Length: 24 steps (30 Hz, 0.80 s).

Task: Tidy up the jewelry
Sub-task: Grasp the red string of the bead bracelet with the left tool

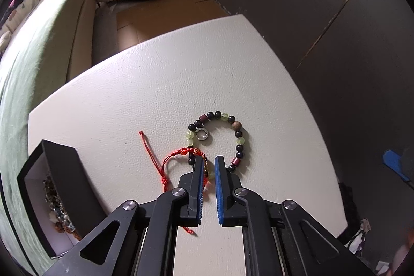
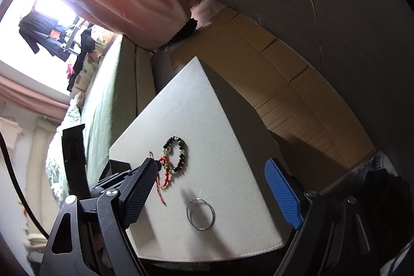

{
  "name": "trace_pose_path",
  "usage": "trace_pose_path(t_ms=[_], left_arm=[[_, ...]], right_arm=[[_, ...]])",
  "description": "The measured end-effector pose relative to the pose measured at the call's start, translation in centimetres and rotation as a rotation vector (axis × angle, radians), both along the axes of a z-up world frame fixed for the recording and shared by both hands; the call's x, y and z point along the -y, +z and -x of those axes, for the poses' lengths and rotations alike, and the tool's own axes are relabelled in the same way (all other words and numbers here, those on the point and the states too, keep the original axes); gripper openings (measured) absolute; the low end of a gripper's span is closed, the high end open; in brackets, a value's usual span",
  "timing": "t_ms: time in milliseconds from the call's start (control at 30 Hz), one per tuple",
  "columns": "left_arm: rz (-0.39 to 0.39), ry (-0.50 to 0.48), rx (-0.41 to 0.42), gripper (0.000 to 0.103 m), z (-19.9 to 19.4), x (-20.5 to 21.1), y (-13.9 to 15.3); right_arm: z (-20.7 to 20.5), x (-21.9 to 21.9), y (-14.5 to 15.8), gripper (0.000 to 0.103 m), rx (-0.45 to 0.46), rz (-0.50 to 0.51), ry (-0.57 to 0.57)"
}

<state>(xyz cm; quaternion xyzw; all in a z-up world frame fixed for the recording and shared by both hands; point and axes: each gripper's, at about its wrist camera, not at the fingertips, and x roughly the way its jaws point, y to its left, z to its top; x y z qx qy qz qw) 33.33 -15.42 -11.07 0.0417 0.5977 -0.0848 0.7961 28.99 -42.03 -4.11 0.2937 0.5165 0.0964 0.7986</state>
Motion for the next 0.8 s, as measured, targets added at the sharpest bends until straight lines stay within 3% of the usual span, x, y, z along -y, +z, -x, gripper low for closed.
trace_pose_path(t_ms=[600, 800], left_arm=[[-0.046, 0.015, -0.053, 0.008, -2.5, 0.3, -2.2], [0.01, 0.052, -0.092, 0.008, -3.2, -0.9, -3.0]], right_arm=[[-0.1, 0.2, -0.3, 0.087, -0.006, -0.006, -0.003], [-0.2, 0.1, -0.2, 0.087, -0.001, 0.0, -0.002]])
